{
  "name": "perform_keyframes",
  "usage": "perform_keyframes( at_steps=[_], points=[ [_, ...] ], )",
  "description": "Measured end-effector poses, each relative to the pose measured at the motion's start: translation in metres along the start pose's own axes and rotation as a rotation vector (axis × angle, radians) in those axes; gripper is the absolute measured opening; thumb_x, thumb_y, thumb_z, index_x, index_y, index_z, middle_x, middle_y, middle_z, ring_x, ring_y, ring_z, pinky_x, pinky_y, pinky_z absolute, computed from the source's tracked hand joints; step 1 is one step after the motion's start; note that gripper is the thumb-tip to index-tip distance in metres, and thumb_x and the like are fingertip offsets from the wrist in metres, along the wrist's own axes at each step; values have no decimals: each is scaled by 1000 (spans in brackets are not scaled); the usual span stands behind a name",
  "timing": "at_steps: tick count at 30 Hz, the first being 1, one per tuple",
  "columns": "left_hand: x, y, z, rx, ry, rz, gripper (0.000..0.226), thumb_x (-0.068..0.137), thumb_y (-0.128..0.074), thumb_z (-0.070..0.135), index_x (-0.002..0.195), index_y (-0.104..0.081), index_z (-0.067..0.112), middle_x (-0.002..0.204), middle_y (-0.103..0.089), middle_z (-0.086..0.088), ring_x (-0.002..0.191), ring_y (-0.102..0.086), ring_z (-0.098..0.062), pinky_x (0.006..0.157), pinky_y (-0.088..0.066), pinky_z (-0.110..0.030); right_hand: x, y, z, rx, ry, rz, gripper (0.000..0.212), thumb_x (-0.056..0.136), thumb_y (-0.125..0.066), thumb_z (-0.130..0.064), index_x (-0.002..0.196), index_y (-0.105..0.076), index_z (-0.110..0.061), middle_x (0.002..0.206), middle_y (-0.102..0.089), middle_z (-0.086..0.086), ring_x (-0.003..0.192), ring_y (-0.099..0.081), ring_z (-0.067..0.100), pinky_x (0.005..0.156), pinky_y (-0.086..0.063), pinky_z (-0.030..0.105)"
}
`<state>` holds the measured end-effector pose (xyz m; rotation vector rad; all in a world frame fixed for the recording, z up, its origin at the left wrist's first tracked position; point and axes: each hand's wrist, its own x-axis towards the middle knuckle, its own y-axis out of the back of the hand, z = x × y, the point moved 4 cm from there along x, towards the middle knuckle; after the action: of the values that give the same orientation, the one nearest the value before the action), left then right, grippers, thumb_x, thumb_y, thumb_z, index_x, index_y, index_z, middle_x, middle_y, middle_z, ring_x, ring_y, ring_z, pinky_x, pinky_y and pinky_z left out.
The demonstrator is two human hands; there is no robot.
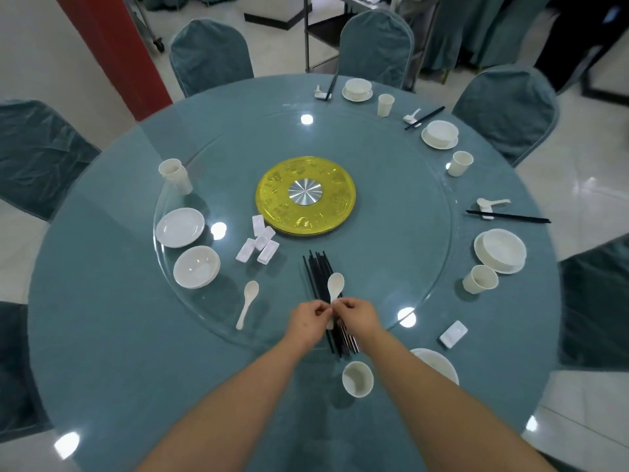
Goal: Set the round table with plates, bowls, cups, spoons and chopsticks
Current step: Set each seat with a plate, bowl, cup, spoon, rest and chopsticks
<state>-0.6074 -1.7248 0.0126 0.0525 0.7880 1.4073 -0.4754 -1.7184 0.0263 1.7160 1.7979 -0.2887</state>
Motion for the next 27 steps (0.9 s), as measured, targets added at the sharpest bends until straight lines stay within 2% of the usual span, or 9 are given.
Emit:
perform_keyframes(
  at_steps=[2, 5, 8, 11, 14, 17, 19, 22, 27],
  points=[
    [1, -11, 10, -38, -17, -51, 13, 90, -64, 25, 95, -73, 16, 81, -71, -1, 71, -63, -17, 75, -55, -33, 2, 15, 4, 19, -40, 45, 12, 89, -61, -13, 80, -69, -12, 61, -60, -2, 55, -50, 10, 49, -41, 16],
    [5, -25, 22, -22, -38, -101, 14, 90, -61, 29, 90, -72, 20, 78, -73, 0, 76, -70, -20, 77, -58, -36, 7, 44, 13, -29, -93, 100, 15, 89, -56, -14, 84, -68, -8, 72, -63, 3, 66, -53, 15, 59, -43, 24],
    [15, -23, 25, 94, -53, 10, 16, 92, -58, 30, 92, -71, 20, 84, -74, 0, 78, -68, -16, 77, -54, -28, 10, 77, 22, -131, -80, 177, 23, 88, -51, -13, 69, -64, -17, 78, -70, 5, 61, -54, 14, 54, -39, 24],
    [25, -20, 19, 235, -36, 137, 16, 93, -57, 24, 96, -70, 15, 93, -71, -3, 79, -58, -13, 73, -43, -22, 9, 116, 44, -193, -130, 251, 22, 87, -49, -12, 69, -62, -16, 79, -70, 7, 59, -54, 13, 53, -39, 24],
    [32, -14, 7, 310, 39, 211, 17, 94, -55, 23, 103, -66, 12, 98, -68, -8, 86, -61, -23, 77, -50, -31, 8, 153, 71, -250, -192, 310, 22, 89, -46, -14, 73, -61, -12, 81, -67, 9, 71, -58, 25, 62, -41, 29],
    [39, -12, -9, 307, 141, 285, 28, 95, -52, 21, 116, -61, 5, 114, -62, -16, 101, -61, -34, 89, -51, -41, 6, 186, 99, -272, -256, 365, 28, 92, -44, -14, 66, -53, -15, 81, -63, 12, 75, -55, 29, 68, -43, 31],
    [43, -11, -22, 283, 251, 330, 33, 95, -50, 18, 118, -60, -3, 120, -60, -23, 107, -59, -39, 93, -48, -44, 7, 205, 114, -283, -297, 405, 25, 93, -45, -14, 72, -59, -12, 90, -64, 15, 82, -58, 31, 73, -46, 33],
    [48, -12, -37, 292, 383, 342, 35, 94, -45, 14, 117, -60, -8, 120, -59, -27, 107, -58, -42, 94, -49, -47, 9, 228, 133, -307, -363, 452, 25, 95, -45, -18, 98, -67, -5, 103, -67, 18, 97, -64, 35, 84, -52, 39],
    [49, -15, -43, 417, 382, 384, 36, 95, -44, 14, 120, -61, -6, 124, -59, -27, 111, -57, -44, 95, -47, -46, 17, 249, 150, -426, -446, 449, 20, 93, -52, -22, 100, -67, -12, 108, -67, 15, 100, -62, 34, 81, -47, 34]
  ],
)
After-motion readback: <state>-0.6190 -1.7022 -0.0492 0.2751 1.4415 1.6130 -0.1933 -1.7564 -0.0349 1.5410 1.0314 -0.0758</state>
